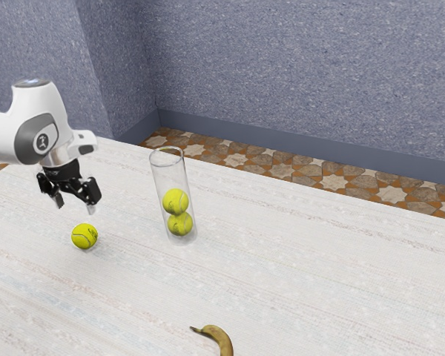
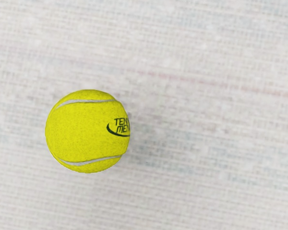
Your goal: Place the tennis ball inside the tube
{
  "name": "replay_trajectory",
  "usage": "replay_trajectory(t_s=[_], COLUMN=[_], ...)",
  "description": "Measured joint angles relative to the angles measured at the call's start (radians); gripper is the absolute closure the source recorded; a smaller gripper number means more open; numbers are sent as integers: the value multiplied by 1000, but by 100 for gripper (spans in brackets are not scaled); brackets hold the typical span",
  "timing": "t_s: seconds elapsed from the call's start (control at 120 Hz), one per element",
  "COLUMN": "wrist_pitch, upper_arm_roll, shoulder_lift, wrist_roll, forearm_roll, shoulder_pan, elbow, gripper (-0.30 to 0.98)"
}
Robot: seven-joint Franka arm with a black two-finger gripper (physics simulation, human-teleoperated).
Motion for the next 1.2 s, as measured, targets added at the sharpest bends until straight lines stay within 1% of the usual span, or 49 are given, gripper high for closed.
replay_trajectory(t_s=[0.192,0.358,0.533,0.783,1.2], wrist_pitch=[83,116,136,151,157], upper_arm_roll=[-1,-2,-4,-8,-11], shoulder_lift=[92,150,182,268,382], wrist_roll=[65,106,138,172,210], forearm_roll=[-4,-21,-47,-94,-106], shoulder_pan=[18,70,69,80,109], elbow=[1,1,18,81,143], gripper=[0,0,0,0,0])
